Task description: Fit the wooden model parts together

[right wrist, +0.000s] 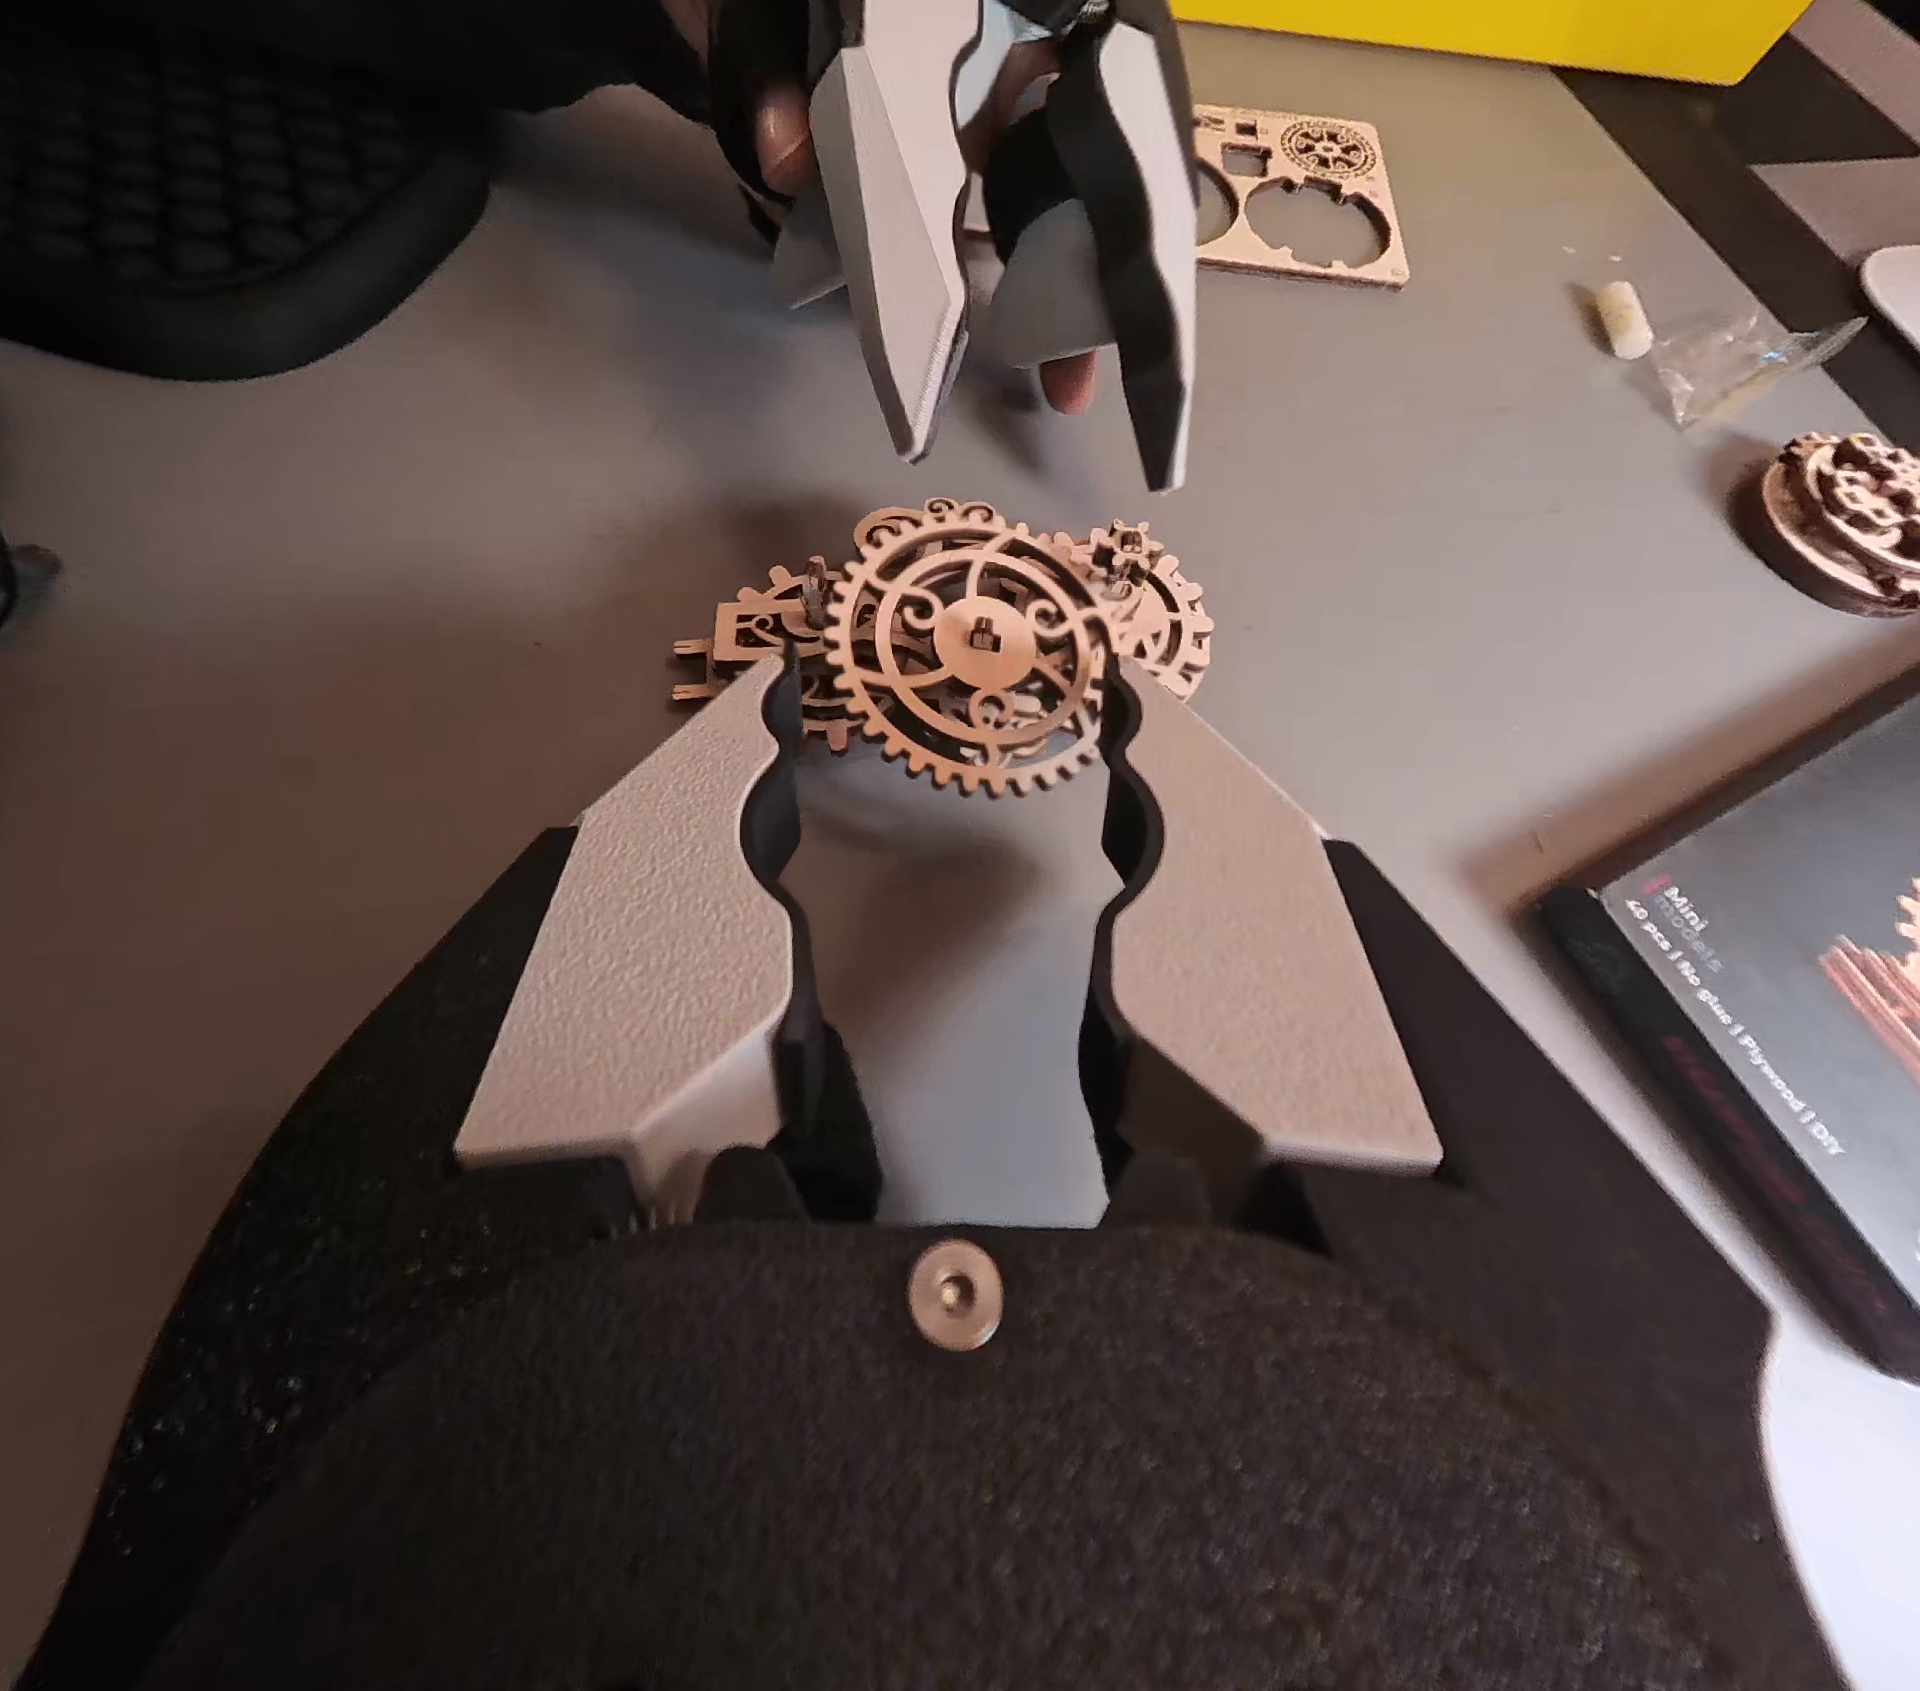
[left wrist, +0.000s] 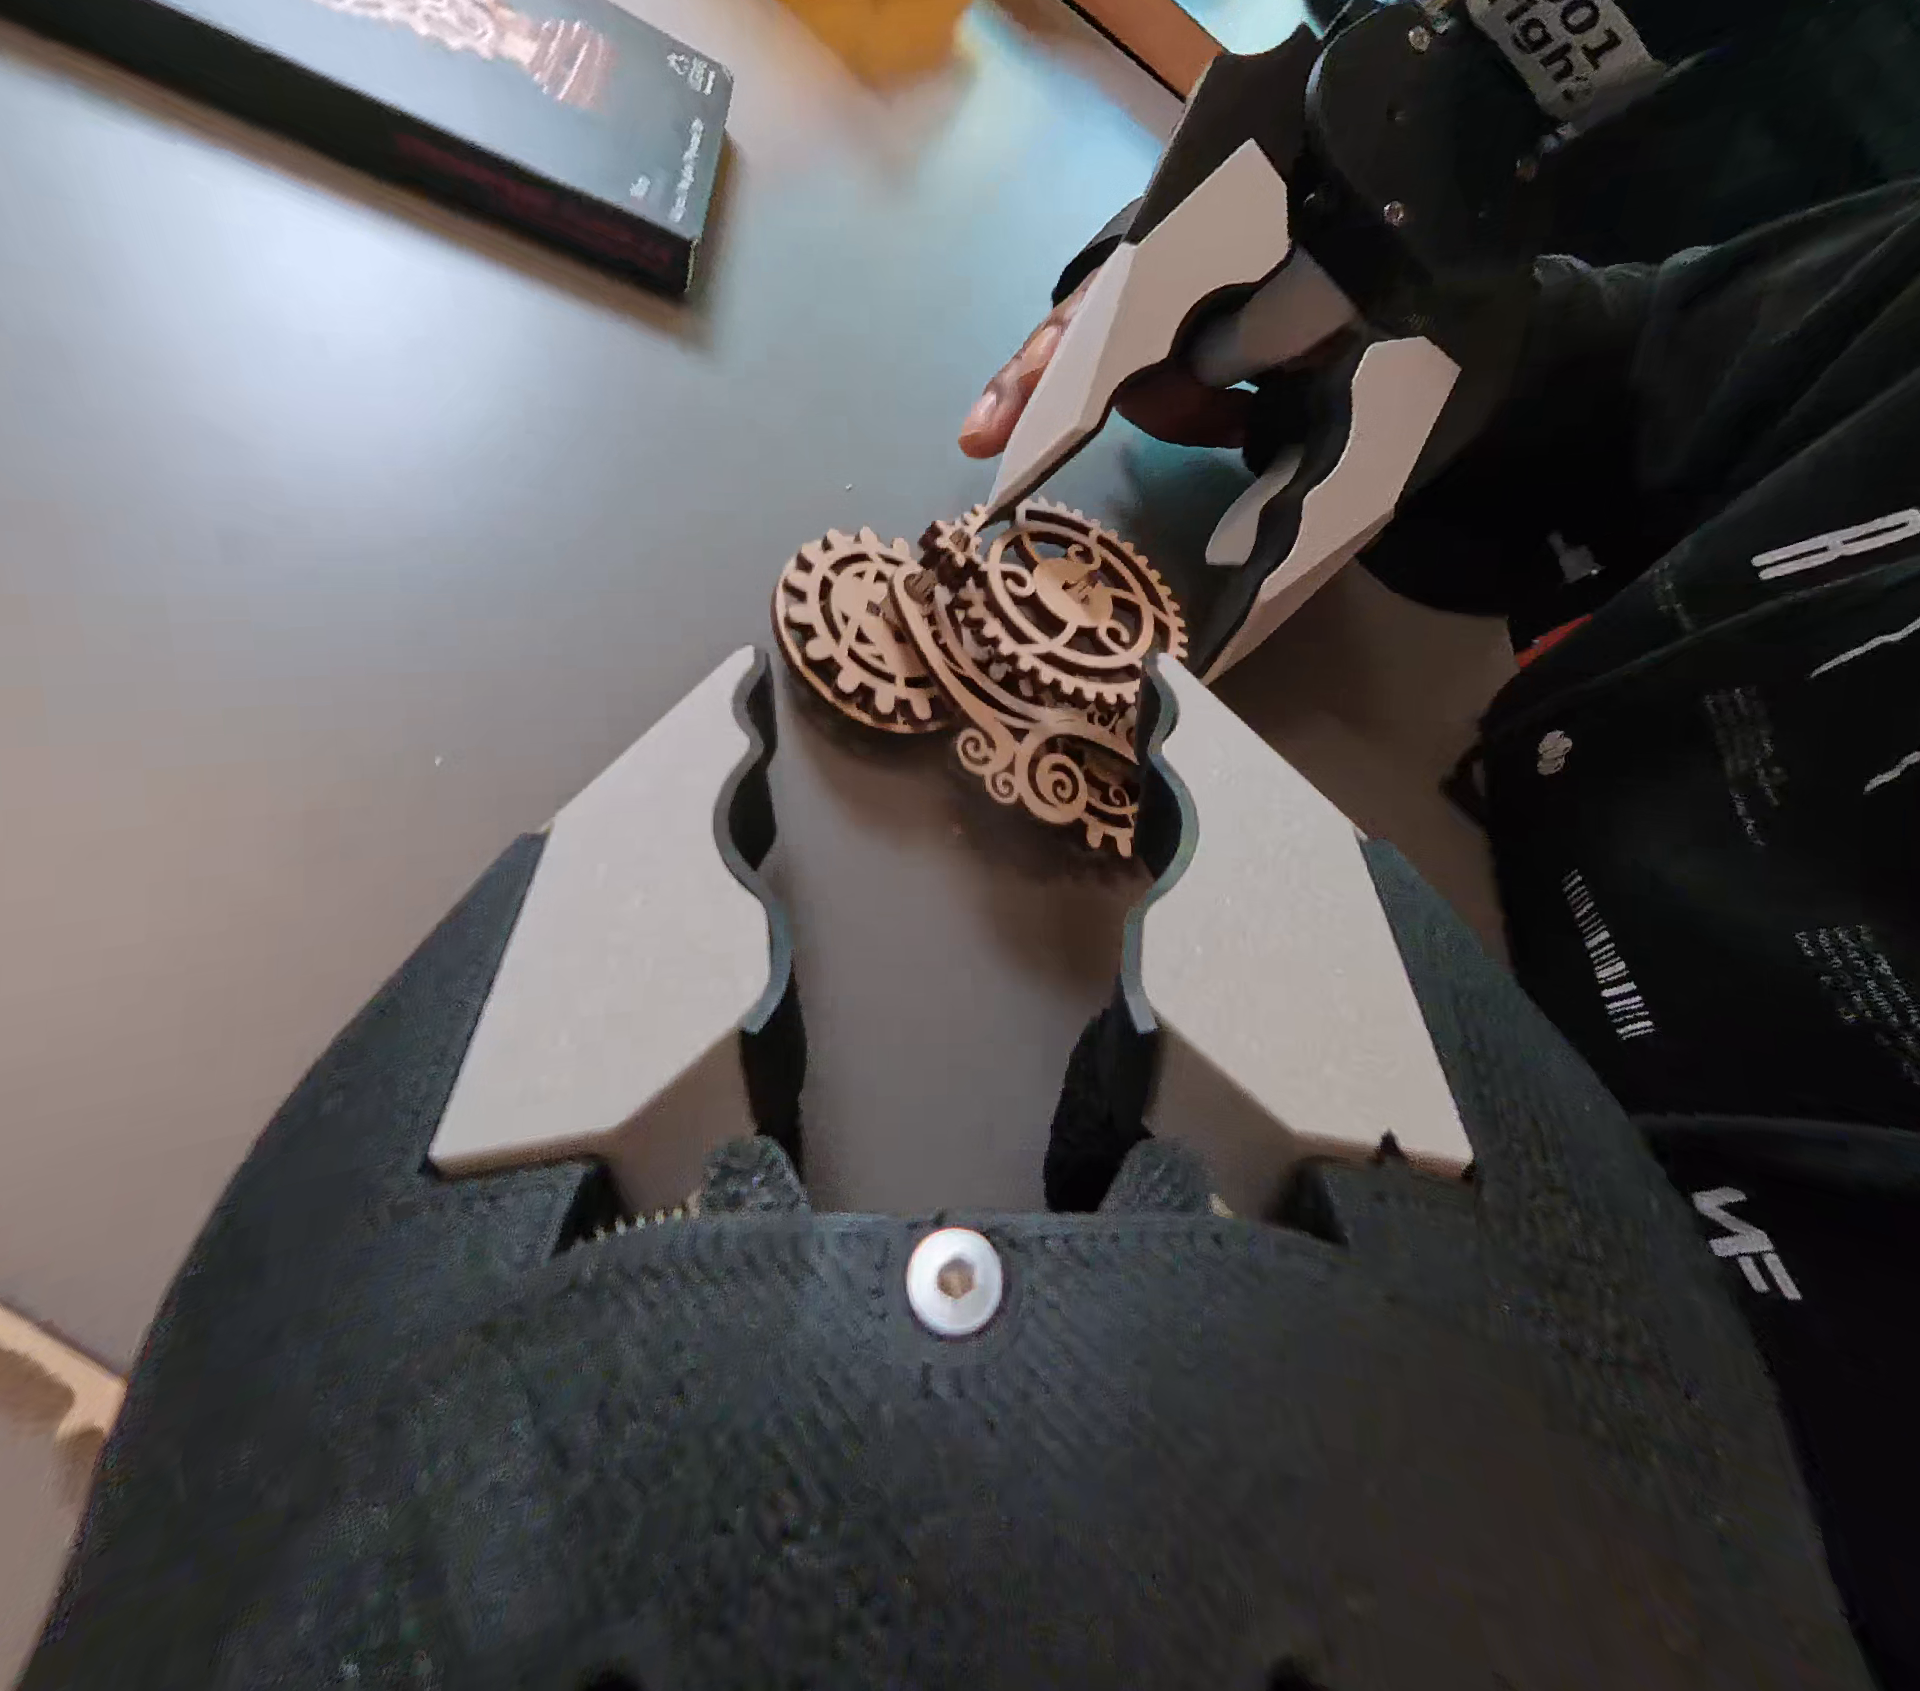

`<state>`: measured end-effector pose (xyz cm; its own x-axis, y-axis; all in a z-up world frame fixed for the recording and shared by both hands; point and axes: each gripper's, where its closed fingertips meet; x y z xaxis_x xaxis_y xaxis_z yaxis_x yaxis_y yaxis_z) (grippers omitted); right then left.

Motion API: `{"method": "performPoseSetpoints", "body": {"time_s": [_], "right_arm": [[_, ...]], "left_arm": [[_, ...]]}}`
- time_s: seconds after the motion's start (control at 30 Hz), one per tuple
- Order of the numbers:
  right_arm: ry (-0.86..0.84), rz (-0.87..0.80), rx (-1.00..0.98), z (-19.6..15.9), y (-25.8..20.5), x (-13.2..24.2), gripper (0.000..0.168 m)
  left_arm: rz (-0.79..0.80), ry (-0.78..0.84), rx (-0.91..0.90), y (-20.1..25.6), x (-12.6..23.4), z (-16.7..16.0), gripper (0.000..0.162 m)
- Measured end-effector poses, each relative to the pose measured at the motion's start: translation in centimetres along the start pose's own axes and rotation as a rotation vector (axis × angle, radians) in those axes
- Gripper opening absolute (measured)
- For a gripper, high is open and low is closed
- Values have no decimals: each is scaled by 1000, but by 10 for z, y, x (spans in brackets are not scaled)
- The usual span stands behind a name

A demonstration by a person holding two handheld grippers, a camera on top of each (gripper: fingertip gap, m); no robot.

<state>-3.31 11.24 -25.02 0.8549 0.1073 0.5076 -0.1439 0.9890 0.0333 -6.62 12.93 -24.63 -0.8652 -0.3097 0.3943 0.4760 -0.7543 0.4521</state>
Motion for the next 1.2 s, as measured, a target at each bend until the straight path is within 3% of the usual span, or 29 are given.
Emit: {"method": "performPoseSetpoints", "body": {"time_s": [0.4,0.77,0.9,1.07,1.2], "right_arm": [[90,32,-158,17,4,3,41],[70,4,-122,15,2,0,41],[69,-24,-117,14,7,1,47],[35,-35,-139,7,12,2,72],[13,-21,-148,3,9,-3,75]], "left_arm": [[-43,43,-101,10,-3,5,66],[-51,66,-120,12,3,5,70],[-45,72,-135,13,3,6,71],[-25,63,-172,13,4,4,74],[23,23,-230,7,5,0,78]]}}
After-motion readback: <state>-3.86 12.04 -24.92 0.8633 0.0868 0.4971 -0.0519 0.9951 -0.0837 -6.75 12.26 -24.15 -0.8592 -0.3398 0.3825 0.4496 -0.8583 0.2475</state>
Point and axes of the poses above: each gripper's, where its closed fingertips meet, x back along the fingers, z out of its top, y = z × x across the jaws, and after that the axes turned 2 degrees about -x, right-handed
